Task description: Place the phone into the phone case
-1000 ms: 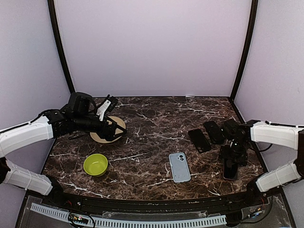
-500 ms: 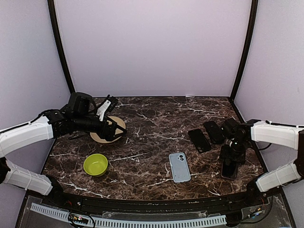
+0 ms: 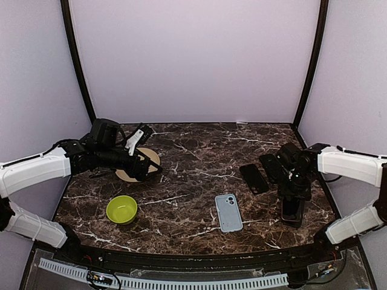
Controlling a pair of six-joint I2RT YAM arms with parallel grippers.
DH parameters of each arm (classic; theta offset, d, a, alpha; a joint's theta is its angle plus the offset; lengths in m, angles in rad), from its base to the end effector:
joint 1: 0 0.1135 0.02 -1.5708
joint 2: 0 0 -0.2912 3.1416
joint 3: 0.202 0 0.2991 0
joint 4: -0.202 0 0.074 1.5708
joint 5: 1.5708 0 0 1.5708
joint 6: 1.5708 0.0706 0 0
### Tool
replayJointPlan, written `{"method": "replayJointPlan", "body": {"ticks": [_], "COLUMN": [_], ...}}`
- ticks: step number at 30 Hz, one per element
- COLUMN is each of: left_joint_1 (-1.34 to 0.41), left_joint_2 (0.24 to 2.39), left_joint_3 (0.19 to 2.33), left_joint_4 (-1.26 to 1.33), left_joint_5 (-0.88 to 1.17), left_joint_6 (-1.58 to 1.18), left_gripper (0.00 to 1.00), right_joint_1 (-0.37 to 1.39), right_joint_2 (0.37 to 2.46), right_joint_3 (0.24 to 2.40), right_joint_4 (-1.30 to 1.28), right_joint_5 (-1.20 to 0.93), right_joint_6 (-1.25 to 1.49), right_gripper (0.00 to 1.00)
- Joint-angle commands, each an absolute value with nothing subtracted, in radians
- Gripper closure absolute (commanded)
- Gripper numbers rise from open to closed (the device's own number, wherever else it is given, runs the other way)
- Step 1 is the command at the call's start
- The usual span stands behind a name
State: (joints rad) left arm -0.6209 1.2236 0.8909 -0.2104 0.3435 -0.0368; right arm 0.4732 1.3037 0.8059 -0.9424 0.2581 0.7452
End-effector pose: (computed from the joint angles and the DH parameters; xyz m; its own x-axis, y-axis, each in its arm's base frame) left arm 0.2609 -0.2158 0.2757 -0.4488 0.2784 -0.8491 0.7663 0.6087 -0.2054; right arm 0.2288 0.0969 0.1661 -0.9274 0.2618 -0.2673 0.2964 0.9501 -0.0977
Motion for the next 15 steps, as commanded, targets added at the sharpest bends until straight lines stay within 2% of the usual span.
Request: {"method": "replayJointPlan", "body": {"ticks": [1, 5, 9, 15], "left_joint_1": [-0.624, -0.624, -0.624, -0.624], "left_joint_2": [1.233, 1.237, 1.236, 1.239], "left_joint_3": [0.882, 0.884, 0.884, 0.884], "left_joint_4": [-0.202, -0.205, -0.207, -0.207], "left_joint_5": [0.351, 0.357, 0.36, 0.367], "left_joint_6": [-0.023, -0.023, -0.023, -0.023], "left_gripper": [0.14, 0.14, 0.14, 0.14], "right_joint_1": [0.475, 0.481, 0.504, 0.576], "right_joint_2": [1.328, 1.399, 1.416, 1.472], "right_joint_3": [0.817, 0.792, 0.801, 0.831], "right_joint_4": [-0.907, -0.898, -0.904, -0.936], "right_joint_5": [0.214, 0.182, 0.194, 0.247], "right_joint_6": [0.693, 0.68, 0.697, 0.731], "right_gripper": [0.6, 0.54, 0.38, 0.26]}}
